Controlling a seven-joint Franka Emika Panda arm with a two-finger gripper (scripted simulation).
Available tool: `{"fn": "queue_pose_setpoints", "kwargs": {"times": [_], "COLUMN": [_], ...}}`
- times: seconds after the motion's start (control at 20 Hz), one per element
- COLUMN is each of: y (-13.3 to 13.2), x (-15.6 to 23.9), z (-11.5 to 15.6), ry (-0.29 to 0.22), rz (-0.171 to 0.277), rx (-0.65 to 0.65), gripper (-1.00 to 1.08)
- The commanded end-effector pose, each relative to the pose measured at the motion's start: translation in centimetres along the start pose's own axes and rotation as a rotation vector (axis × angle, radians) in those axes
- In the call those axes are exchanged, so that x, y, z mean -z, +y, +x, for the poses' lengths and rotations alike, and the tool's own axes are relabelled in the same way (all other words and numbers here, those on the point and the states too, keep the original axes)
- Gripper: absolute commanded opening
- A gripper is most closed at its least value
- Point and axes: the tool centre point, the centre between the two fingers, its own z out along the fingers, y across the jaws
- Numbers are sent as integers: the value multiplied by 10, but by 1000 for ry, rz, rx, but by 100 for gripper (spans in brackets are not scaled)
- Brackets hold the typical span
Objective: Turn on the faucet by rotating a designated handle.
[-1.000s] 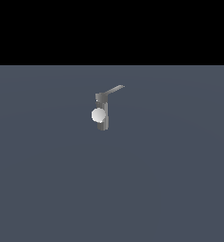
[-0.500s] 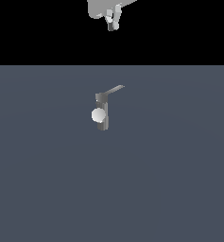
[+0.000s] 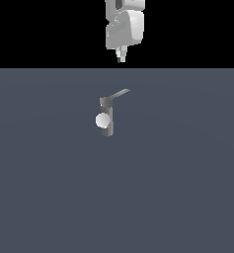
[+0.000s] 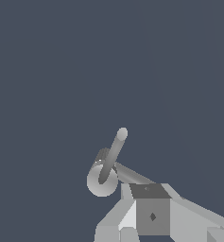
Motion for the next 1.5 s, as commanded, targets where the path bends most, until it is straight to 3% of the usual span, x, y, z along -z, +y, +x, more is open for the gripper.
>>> {"fn": "queue_pose_setpoints", "kwargs": {"times": [0.0,0.7,1.45], "y": [-11,-44,-38], "x": [-22,-118,-131], "z": [8,34,35], "ry": [-6,-39,-43], "rz": [0,-2,-3], "rx": [-68,-337,-370], "gripper": [-100,-100,-100]}}
